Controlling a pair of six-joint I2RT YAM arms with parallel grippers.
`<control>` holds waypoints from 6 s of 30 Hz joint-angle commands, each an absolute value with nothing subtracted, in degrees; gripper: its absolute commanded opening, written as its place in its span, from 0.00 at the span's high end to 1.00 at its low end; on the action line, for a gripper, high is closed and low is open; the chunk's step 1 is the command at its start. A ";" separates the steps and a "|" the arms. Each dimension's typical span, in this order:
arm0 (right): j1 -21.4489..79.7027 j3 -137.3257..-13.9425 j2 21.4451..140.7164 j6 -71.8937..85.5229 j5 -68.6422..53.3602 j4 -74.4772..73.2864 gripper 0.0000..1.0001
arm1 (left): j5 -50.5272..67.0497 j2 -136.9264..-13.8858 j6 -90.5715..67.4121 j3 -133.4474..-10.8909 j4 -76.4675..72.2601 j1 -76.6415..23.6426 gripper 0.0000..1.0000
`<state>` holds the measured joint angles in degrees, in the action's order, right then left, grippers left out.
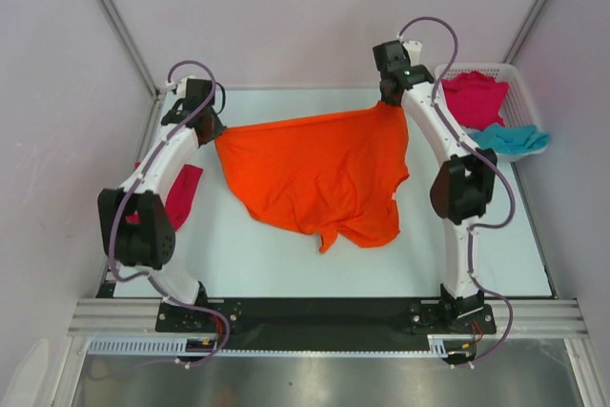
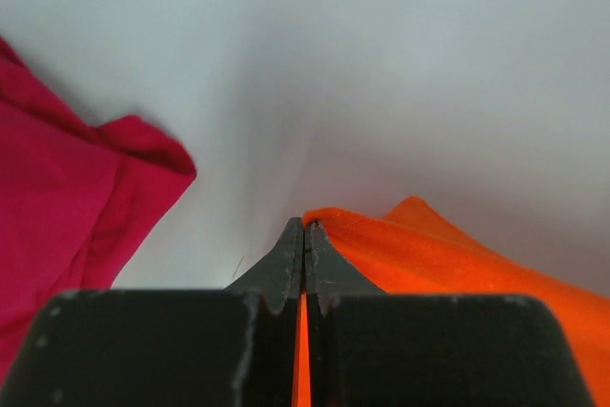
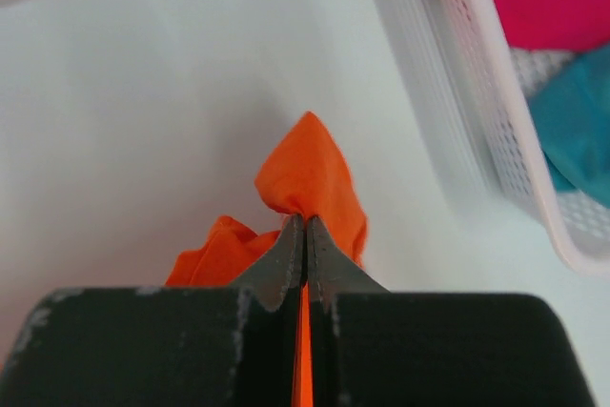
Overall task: Fold and stack the t-shirts
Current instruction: Flatten out the tshirt
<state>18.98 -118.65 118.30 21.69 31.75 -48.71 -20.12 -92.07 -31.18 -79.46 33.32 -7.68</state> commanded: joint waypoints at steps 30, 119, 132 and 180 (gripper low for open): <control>17.75 -104.19 109.62 18.89 22.51 -40.27 0.35 | -16.53 -85.28 -34.18 -77.11 28.22 -4.13 0.24; 33.93 -72.16 77.16 33.05 36.30 -47.37 1.00 | -11.16 -62.04 -34.80 -68.83 30.68 -16.08 1.00; 31.03 -76.54 89.12 30.15 33.84 -46.14 1.00 | -5.19 -88.94 -36.47 -68.55 24.08 -14.59 1.00; 52.12 -63.81 95.36 42.54 20.92 -39.82 0.50 | -17.75 -85.87 -42.01 -50.89 21.62 -12.57 0.32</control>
<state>51.59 -63.99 94.04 40.77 21.26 -41.34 -15.20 -85.08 -41.58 -49.45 22.39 -13.89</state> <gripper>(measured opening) 0.496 0.681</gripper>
